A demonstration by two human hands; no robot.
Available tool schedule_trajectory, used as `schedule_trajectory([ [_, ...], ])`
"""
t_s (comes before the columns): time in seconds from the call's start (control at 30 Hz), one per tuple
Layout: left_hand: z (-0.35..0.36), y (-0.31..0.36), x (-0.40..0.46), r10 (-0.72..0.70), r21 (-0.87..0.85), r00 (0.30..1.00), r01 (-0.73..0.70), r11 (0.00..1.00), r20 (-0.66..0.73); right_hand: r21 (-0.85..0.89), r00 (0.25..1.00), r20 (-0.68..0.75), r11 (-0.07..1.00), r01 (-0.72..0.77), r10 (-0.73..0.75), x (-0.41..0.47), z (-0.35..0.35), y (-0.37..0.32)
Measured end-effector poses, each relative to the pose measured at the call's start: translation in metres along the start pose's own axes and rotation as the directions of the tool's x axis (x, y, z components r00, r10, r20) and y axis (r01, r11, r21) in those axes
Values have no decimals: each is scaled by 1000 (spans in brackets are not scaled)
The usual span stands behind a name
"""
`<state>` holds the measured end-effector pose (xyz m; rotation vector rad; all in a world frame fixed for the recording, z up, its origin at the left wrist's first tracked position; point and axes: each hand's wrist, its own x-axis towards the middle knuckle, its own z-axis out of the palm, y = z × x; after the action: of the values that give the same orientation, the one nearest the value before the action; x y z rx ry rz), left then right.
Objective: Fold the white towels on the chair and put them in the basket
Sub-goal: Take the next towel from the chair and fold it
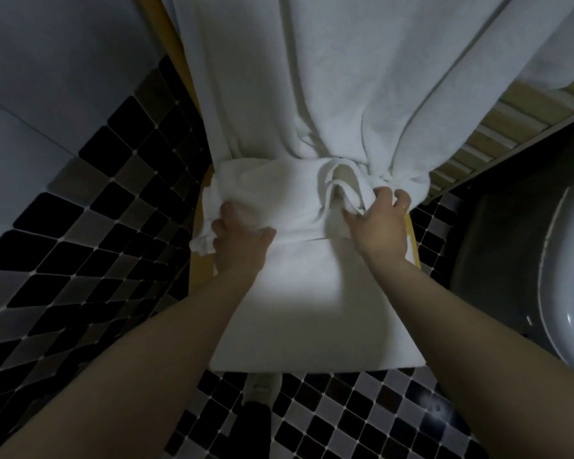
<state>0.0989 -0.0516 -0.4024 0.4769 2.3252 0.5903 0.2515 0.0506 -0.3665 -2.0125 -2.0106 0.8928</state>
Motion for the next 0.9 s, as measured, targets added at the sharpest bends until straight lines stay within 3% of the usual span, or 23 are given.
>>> schedule_trajectory([
  [0.1,-6,6,17,-44,-31,996,41,999,-77,-83,996,-69,995,48,-54,16,-3,2],
  [0.2,-23,7,26,-1,-93,994,-9,996,-107,-32,991,-117,998,62,-66,21,-20,6],
  [0.33,-52,4,18,-35,-458,988,-37,888,-148,308,986,-159,951,1,50,10,-55,20],
  [0.43,-57,-12,14,-89,-480,996,65,875,-29,536,982,-27,832,-142,185,1,-68,36],
  [0.5,-39,-39,30,-229,-458,969,244,855,89,632,925,126,690,-353,358,0,-62,45],
  [0.53,-34,-46,32,-283,-460,948,318,829,144,687,872,210,568,-453,441,0,-56,46],
  [0.6,-17,-56,38,-320,-503,929,370,781,186,780,783,352,302,-548,512,-6,-41,45],
  [0.63,-15,-52,32,-322,-518,928,373,770,189,789,757,407,221,-573,511,-9,-33,45],
  [0.73,-23,-34,10,-337,-488,926,377,787,171,773,738,555,90,-628,383,-19,-22,37],
  [0.77,-27,-31,6,-354,-451,922,386,805,158,793,754,579,0,-609,311,-20,-18,35],
  [0.83,-35,-27,3,-346,-416,927,374,829,145,814,788,580,-169,-555,205,-21,-19,25],
  [0.9,-40,-27,14,-290,-425,946,325,845,146,818,812,564,-237,-524,149,-18,-25,14],
])
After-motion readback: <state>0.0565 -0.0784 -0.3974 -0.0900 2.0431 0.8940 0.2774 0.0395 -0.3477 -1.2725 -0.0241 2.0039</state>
